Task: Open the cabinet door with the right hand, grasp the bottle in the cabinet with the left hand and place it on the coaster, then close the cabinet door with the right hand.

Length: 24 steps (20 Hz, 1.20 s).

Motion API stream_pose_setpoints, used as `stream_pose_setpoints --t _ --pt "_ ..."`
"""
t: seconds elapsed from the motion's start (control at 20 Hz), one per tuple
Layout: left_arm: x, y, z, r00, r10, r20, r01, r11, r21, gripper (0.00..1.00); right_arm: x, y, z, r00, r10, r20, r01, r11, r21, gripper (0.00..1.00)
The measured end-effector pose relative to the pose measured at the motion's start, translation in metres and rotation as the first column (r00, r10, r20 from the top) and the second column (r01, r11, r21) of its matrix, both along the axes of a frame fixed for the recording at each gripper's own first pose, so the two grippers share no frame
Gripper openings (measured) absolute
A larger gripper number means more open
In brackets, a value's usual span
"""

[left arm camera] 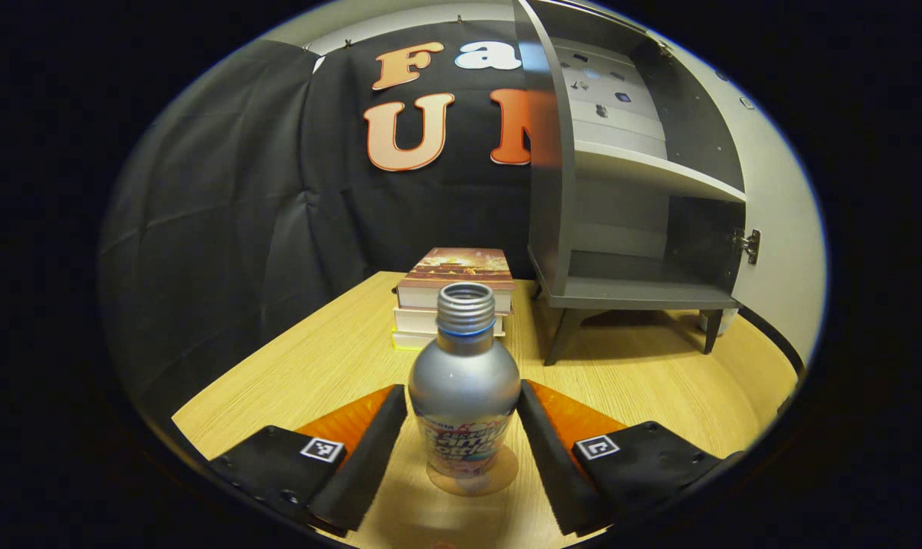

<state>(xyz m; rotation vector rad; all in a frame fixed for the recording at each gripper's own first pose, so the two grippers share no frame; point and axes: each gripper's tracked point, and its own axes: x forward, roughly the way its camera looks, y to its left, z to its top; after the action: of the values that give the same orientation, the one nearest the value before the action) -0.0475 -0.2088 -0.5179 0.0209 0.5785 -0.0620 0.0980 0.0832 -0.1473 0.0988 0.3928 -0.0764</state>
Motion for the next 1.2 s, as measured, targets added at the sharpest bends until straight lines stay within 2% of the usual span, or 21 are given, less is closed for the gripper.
stream_pose_setpoints --t 0.3,0.35,0.55,0.75,0.85,0.95,1.05,1.2 --pt "-0.011 -0.002 0.02 1.0 -0.006 0.01 0.006 1.0 0.005 1.0 0.002 0.001 0.002 1.0 0.015 0.009 -0.015 1.0 -0.002 0.9" --pt "-0.013 -0.001 0.026 1.0 -0.006 0.016 0.006 1.0 0.008 0.97 0.003 0.001 0.003 1.0 0.02 0.013 -0.02 1.0 -0.002 0.9" --pt "-0.026 0.002 0.063 0.999 -0.004 0.047 0.004 1.0 -0.007 0.98 0.009 0.006 0.006 0.998 0.05 0.032 -0.05 0.999 0.0 0.9" --pt "-0.033 0.003 0.116 0.997 -0.027 0.074 0.028 0.999 -0.018 0.98 0.013 0.009 0.008 0.994 0.097 0.047 -0.096 0.995 -0.004 0.9" --pt "-0.033 0.005 0.15 0.994 -0.048 0.101 0.046 0.999 0.021 0.98 0.017 0.012 0.009 0.992 0.116 0.054 -0.116 0.993 -0.002 0.96" --pt "-0.028 0.009 0.182 0.992 -0.055 0.114 0.051 0.998 0.039 0.98 0.02 0.015 0.011 0.988 0.137 0.066 -0.138 0.99 -0.003 0.96" --pt "-0.027 0.009 0.209 0.992 -0.049 0.114 0.047 0.999 0.017 0.94 0.024 0.016 0.012 0.984 0.158 0.075 -0.158 0.987 -0.01 0.96" --pt "-0.023 0.012 0.258 0.99 -0.038 0.136 0.039 0.999 -0.007 0.97 0.027 0.018 0.012 0.978 0.189 0.084 -0.188 0.982 -0.021 0.96"
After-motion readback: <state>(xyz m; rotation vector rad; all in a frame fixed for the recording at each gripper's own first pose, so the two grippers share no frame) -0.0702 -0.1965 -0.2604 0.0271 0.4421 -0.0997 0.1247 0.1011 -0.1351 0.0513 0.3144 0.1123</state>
